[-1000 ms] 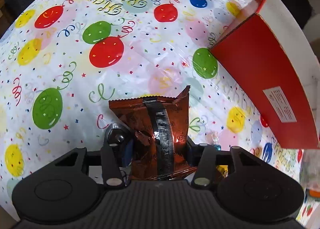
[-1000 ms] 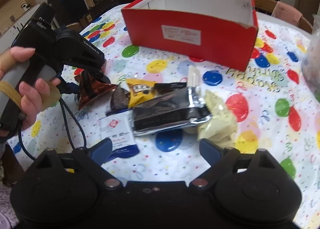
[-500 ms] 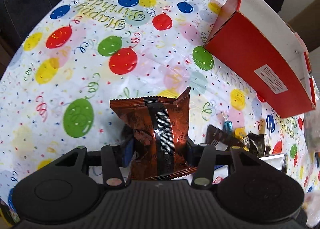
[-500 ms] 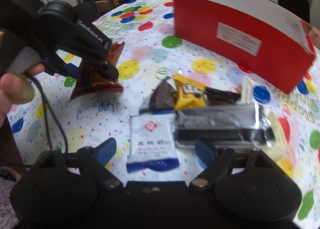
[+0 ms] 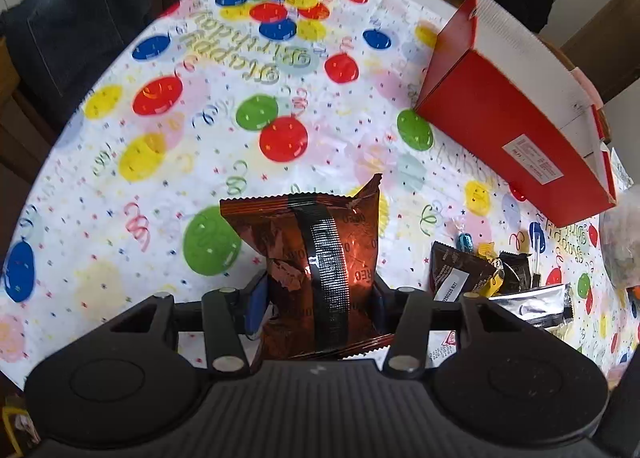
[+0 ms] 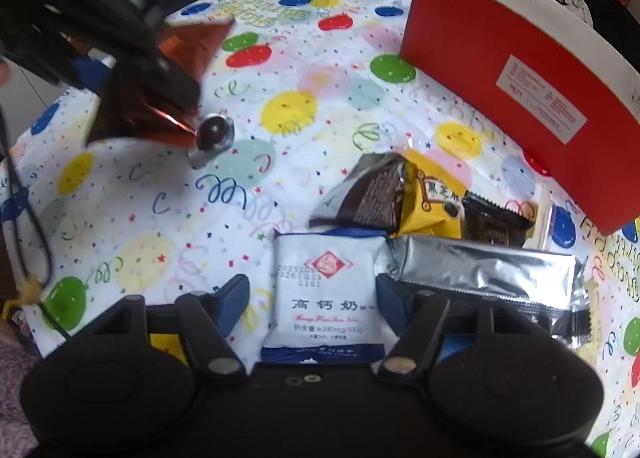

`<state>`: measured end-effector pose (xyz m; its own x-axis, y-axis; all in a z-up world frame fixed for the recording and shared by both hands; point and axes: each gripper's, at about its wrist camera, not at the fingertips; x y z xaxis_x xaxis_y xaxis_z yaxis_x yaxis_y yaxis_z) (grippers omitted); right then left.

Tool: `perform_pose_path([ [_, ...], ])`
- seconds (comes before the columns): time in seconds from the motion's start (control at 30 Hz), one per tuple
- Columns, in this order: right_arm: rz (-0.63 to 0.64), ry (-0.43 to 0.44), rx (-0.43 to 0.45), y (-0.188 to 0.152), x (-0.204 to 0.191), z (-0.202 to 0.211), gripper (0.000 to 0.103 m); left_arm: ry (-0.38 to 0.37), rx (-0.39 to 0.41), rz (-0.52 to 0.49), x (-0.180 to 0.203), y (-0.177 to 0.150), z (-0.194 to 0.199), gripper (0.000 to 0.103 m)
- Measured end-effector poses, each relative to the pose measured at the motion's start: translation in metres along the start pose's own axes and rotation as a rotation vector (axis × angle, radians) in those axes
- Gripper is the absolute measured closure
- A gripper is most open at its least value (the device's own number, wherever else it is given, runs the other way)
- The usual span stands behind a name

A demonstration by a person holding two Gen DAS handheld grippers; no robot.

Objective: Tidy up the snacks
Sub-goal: 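Grasp the copper-brown pastry with the left gripper while the right lowers toward the white milk sachet, then close the right gripper on the white milk sachet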

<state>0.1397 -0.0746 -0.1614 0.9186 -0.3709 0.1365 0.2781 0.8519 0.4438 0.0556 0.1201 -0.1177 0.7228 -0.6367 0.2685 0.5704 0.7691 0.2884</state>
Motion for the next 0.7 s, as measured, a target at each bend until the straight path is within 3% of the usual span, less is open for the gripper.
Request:
perform_pose_path([
  [0.1, 0.001, -0.005, 0.006, 0.000, -0.003, 0.000, 0.040, -0.001, 0.023, -0.025, 0.001, -0.001, 0.008, 0.054],
  [0.17, 0.000, 0.008, 0.011, 0.000, -0.003, 0.002, 0.051, -0.001, 0.034, -0.046, 0.003, -0.001, 0.010, 0.054],
  [0.27, 0.002, -0.006, 0.021, 0.000, -0.006, 0.005, 0.057, -0.006, 0.038, -0.065, 0.005, -0.001, 0.011, 0.054],
  [0.47, -0.055, -0.004, 0.030, -0.003, -0.003, 0.013, 0.058, -0.019, 0.039, -0.120, 0.016, 0.000, 0.008, 0.055],
  [0.7, -0.167, 0.062, 0.070, -0.009, 0.008, 0.034, 0.058, 0.029, -0.011, -0.119, 0.016, 0.007, -0.008, 0.055],
])
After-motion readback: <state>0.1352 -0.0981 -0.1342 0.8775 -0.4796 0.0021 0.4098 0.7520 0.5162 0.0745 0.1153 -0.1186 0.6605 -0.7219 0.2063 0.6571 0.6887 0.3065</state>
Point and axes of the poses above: each gripper's, at about its wrist camera, not at the fingertips, and z roughly against the way its jaws point, x to its right, y to its top, and after that the axes turned 5 degrees about z, right-handed
